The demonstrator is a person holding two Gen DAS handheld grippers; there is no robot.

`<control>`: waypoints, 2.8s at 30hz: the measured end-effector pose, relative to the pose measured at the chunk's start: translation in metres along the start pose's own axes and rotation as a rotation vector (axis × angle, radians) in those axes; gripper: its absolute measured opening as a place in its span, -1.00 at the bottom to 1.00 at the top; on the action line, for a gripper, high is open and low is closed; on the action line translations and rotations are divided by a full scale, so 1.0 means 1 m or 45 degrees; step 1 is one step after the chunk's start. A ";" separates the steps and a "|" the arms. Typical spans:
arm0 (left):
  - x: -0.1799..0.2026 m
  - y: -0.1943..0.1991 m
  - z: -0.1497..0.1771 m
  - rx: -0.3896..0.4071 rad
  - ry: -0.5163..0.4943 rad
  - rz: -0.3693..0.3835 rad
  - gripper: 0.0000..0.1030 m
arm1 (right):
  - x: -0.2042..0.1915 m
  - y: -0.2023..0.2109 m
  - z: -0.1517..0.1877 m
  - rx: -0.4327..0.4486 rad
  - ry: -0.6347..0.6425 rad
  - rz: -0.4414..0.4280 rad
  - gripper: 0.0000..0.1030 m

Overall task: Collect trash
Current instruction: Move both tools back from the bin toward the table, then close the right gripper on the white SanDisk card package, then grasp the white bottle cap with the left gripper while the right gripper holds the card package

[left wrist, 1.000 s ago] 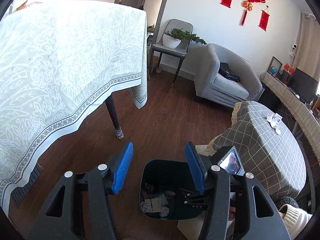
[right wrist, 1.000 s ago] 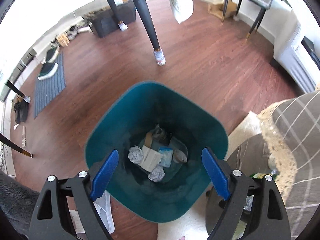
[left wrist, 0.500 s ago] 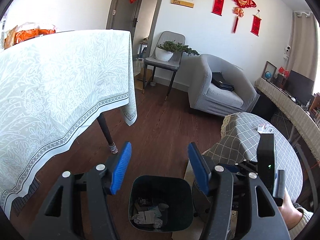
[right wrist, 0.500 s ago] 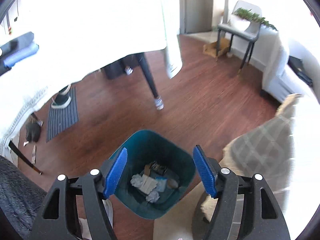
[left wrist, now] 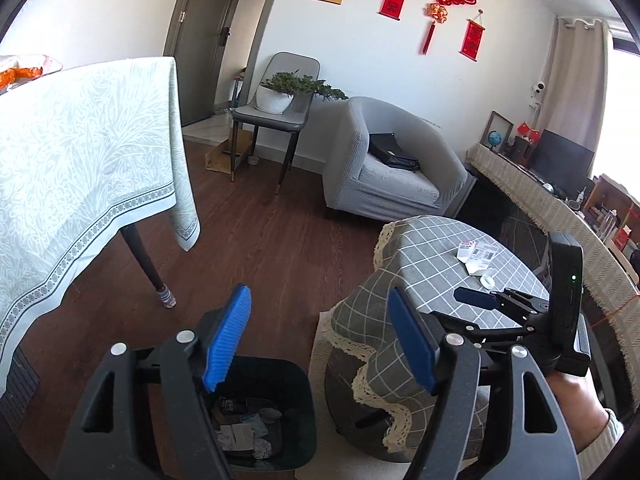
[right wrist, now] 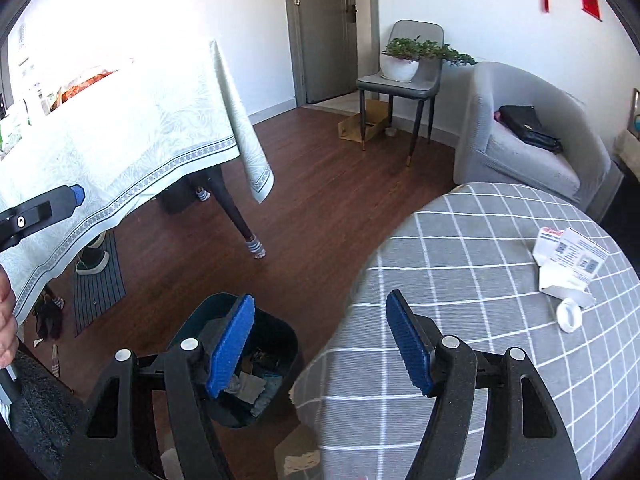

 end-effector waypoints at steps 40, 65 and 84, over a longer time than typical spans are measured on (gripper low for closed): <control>0.180 -0.154 0.058 -0.269 -0.384 0.171 0.63 | 0.209 0.006 0.033 -0.035 -0.344 0.285 0.93; 0.237 -0.200 0.083 -0.382 -0.422 0.255 0.44 | 0.236 -0.010 0.023 -0.100 -0.359 0.326 0.49; 0.287 -0.257 0.097 -0.486 -0.557 0.170 -0.05 | 0.290 0.044 0.063 -0.058 -0.443 0.400 0.49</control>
Point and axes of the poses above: each gripper's, at about its wrist camera, not at the fingertips, and y roughly against the way its jaws point, x to its right, z to its underside, the point moved 2 cm from there along -y, roughly the way its jaws point, and after that the axes turned 11 degrees about y, right-handed, at the moved point
